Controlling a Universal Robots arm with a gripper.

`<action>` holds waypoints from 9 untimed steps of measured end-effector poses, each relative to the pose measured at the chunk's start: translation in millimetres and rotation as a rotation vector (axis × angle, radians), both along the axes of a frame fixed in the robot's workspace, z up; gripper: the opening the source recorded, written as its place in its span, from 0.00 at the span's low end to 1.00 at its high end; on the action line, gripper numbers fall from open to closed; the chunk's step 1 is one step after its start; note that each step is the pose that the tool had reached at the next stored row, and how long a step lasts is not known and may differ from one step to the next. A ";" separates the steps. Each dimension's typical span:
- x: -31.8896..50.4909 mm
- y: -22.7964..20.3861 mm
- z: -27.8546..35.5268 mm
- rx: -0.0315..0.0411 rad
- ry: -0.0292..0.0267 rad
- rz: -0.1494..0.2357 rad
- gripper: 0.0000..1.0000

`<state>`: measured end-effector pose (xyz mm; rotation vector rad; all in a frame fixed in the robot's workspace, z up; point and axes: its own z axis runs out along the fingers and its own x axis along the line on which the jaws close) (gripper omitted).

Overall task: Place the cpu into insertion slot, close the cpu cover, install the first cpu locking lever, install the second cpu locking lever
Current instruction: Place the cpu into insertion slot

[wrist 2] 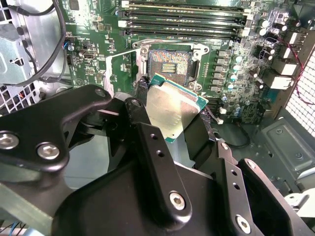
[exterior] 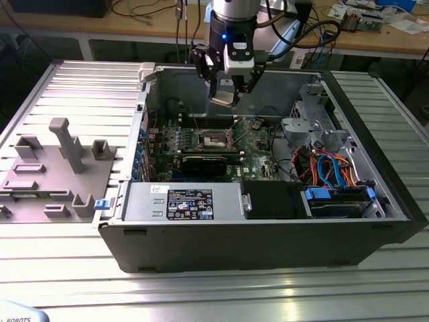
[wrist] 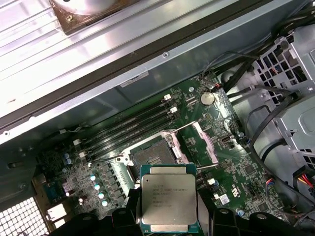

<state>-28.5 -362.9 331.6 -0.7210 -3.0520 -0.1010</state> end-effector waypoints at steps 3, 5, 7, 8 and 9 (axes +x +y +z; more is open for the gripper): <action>0.0 0.0 0.0 0.0000 0.0000 -0.003 0.54; 0.0 0.0 0.0 0.0000 0.0000 -0.005 0.54; 0.0 0.0 0.0 0.0000 0.0000 -0.009 0.54; 0.0 0.0 0.0 0.0000 0.0000 -0.010 0.54; 0.0 0.0 0.0 -0.0001 0.0000 -0.010 0.54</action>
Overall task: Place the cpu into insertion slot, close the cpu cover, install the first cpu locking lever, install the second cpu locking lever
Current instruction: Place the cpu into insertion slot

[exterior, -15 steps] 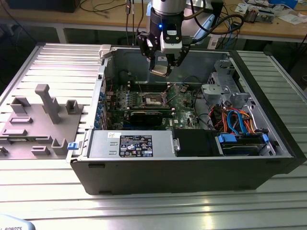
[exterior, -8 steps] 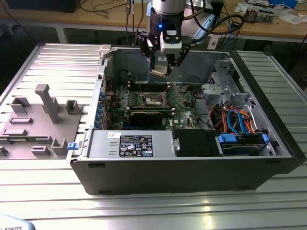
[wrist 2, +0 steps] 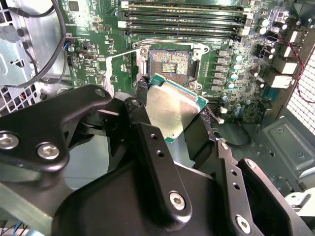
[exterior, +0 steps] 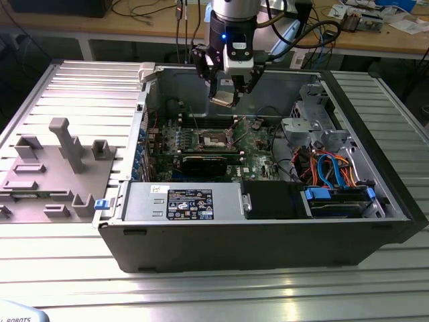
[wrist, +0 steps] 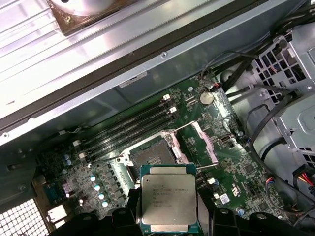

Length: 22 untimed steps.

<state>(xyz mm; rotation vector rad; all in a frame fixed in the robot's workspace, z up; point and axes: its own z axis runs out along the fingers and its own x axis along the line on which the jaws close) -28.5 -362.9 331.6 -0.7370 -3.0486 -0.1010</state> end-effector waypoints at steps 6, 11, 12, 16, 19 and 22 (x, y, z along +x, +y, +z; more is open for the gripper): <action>0.0 0.0 0.0 0.0001 0.0000 -0.005 0.54; 0.0 0.0 0.0 0.0001 0.0000 -0.010 0.54; 0.0 0.0 0.0 0.0000 0.0000 -0.011 0.54; 0.0 0.0 0.0 0.0001 0.0000 -0.015 0.54; 0.0 0.0 0.0 0.0001 0.0000 -0.017 0.54; 0.0 0.0 0.0 0.0000 0.0000 -0.022 0.54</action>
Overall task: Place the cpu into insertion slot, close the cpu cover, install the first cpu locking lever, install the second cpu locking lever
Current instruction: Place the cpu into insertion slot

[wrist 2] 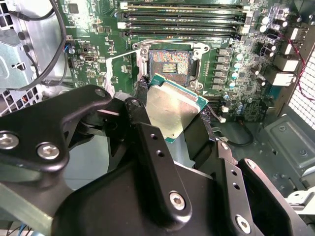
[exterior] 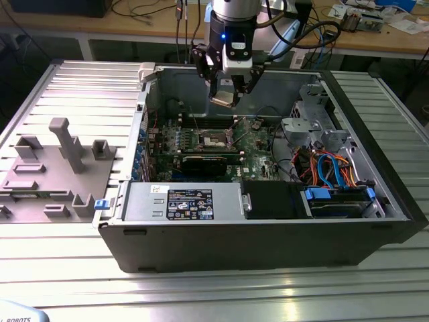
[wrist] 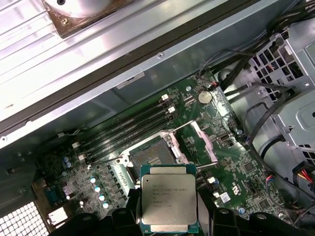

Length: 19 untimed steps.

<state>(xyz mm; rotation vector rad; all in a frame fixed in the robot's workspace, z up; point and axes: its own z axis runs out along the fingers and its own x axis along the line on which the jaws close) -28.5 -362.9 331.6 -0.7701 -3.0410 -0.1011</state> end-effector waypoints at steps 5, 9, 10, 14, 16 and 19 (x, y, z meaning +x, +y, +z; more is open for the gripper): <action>0.0 0.0 0.0 -0.0001 0.0000 -0.005 0.54; 0.0 0.0 0.0 0.0000 0.0000 -0.008 0.54; 0.0 0.0 0.0 0.0001 0.0000 -0.009 0.54; 0.0 0.0 0.0 0.0000 0.0000 -0.013 0.54; 0.0 0.0 0.0 0.0000 0.0000 -0.015 0.54; 0.0 0.0 0.0 0.0000 0.0000 -0.018 0.54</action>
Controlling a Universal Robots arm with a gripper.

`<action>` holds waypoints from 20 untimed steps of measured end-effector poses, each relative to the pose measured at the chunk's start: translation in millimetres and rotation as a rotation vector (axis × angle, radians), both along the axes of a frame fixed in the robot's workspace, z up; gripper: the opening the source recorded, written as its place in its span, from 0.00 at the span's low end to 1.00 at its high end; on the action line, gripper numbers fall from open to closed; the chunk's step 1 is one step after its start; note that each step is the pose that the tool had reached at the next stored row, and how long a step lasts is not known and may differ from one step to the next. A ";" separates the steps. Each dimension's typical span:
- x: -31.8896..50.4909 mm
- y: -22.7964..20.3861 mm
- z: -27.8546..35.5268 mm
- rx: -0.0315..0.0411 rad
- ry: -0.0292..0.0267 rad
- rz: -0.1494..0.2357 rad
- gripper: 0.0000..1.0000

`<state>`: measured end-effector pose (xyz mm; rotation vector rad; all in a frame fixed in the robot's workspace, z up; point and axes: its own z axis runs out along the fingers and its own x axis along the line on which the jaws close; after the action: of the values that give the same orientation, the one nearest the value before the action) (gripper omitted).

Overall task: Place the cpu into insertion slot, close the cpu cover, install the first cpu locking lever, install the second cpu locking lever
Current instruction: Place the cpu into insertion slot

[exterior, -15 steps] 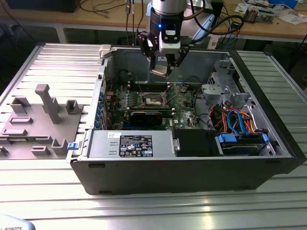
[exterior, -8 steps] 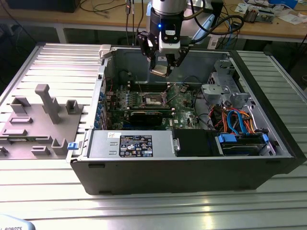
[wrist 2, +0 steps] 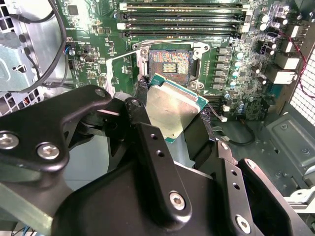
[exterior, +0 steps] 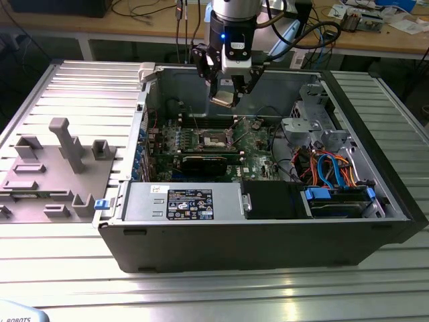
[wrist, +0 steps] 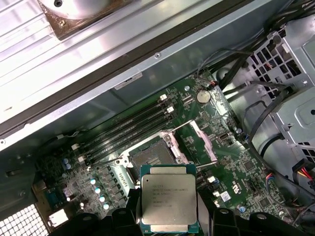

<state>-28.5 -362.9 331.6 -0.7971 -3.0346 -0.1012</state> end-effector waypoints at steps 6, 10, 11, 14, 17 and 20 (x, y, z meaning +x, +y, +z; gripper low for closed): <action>0.0 0.0 0.0 -0.0001 0.0000 -0.021 0.54; 0.0 0.0 0.0 0.0000 -0.0001 -0.024 0.54; 0.0 0.0 0.0 0.0000 0.0000 -0.025 0.54; 0.0 0.0 0.0 0.0000 0.0000 -0.028 0.54; 0.0 0.0 0.0 0.0000 0.0000 -0.030 0.54; 0.0 0.0 0.0 0.0000 0.0000 -0.033 0.54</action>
<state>-28.5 -362.9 331.6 -0.8472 -3.0221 -0.1012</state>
